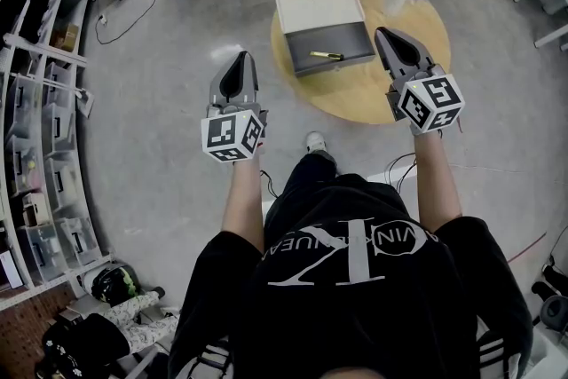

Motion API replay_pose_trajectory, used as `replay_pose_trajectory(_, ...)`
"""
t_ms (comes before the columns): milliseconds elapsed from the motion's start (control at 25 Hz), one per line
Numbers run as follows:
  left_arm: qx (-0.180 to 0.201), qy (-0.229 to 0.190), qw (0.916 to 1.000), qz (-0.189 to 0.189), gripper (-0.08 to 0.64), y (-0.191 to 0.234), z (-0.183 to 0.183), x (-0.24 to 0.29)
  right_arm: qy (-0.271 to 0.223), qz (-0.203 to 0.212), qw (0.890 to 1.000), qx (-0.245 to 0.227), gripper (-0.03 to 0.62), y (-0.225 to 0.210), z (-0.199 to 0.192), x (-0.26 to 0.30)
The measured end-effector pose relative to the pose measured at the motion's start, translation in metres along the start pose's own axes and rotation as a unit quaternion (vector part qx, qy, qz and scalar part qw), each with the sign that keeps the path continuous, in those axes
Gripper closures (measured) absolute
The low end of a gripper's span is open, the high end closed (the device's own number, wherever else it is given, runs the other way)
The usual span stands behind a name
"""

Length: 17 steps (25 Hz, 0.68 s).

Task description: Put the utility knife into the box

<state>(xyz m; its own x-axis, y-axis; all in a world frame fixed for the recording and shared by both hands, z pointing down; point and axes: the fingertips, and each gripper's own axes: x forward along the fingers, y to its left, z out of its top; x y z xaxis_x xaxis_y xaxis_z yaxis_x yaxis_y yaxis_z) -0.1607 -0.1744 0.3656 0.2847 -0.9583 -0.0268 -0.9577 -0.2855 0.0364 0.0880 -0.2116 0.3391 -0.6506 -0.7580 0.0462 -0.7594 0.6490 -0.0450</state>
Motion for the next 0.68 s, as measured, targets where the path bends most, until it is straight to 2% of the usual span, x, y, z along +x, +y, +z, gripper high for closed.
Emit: replay_pose_trajectory(680,0.002,0.005,1.0000,0.004,0.549,0.0035,-0.0007,0.0040,0.004,-0.009,1.000,0.006,0.578,-0.0090,-0.0040,-0.0035)
